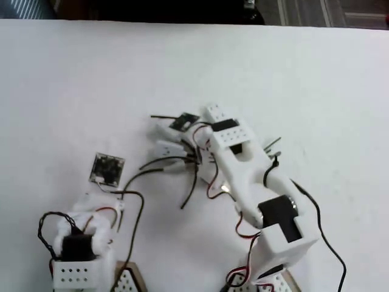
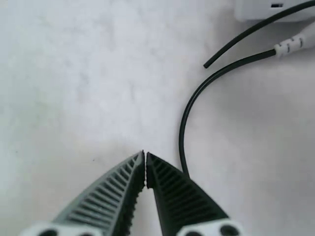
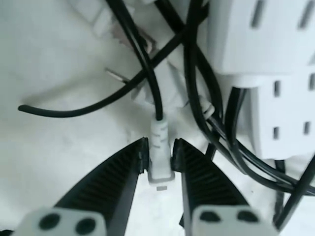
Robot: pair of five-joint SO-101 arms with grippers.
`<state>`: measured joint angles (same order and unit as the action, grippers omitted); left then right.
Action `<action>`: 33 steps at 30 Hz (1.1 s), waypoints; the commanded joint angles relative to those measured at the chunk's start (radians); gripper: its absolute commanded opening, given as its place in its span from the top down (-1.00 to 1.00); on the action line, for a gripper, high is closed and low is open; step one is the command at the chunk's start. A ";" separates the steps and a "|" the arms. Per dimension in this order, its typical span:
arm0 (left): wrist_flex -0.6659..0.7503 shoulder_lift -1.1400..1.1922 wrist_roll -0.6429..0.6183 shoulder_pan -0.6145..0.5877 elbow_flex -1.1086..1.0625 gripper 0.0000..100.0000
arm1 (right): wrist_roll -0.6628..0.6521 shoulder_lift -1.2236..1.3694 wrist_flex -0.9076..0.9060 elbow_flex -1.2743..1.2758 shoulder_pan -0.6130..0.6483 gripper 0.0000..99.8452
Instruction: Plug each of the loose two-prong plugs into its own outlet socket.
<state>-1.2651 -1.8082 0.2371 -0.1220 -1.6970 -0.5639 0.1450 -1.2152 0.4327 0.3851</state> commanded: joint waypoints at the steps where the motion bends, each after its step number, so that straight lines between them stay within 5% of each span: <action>1: 0.017 -0.007 0.000 -0.008 0.005 0.94 | -0.009 -0.022 -0.010 -0.020 -0.008 0.86; 10: 0.018 -0.007 0.000 -0.008 0.005 0.94 | -0.009 -0.140 -0.056 -0.015 -0.008 0.96; 23: 0.026 -0.007 0.000 0.008 0.232 0.94 | 0.123 -0.768 -0.302 -0.015 0.001 0.96; 33: 0.365 -0.007 -0.009 0.117 0.339 0.94 | 0.368 -1.078 -0.283 0.052 0.162 0.96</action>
<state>-1.0303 -1.8113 0.2371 -0.0468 -1.4055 -0.2524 -0.8585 -1.5497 0.4618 0.4818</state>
